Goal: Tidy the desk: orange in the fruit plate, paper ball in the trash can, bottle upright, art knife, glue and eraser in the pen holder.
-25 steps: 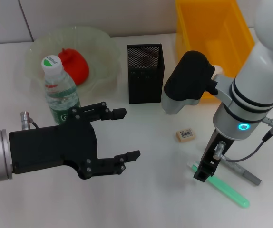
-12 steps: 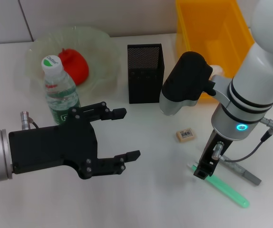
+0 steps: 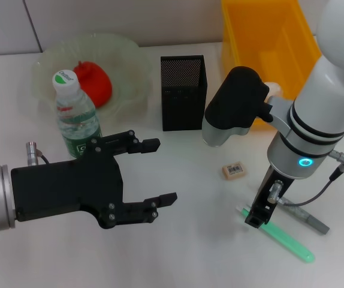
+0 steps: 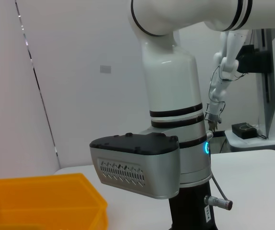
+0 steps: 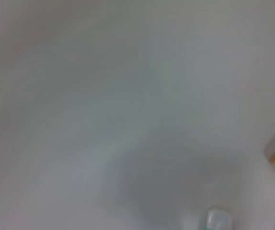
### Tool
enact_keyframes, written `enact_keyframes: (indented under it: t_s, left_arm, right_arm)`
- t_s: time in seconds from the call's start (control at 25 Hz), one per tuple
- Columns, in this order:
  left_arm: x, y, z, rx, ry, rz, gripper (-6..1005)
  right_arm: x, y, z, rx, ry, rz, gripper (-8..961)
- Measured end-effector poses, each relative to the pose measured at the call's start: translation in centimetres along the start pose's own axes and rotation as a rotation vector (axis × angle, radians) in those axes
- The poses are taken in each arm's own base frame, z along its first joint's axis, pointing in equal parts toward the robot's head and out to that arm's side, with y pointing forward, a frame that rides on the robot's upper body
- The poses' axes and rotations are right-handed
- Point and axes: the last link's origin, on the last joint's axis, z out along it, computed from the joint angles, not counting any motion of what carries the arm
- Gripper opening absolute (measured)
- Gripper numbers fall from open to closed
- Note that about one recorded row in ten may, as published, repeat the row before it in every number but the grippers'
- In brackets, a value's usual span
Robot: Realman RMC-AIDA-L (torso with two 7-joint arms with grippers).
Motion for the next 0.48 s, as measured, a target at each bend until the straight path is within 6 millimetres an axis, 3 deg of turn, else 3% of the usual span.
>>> enact_keyframes:
  t_s: [0.48]
  left_arm:
    - [-0.08, 0.08, -0.06, 0.001, -0.001, -0.002, 784]
  right_arm:
    - [0.07, -0.03, 0.15, -0.001, 0.003, 0.006, 334]
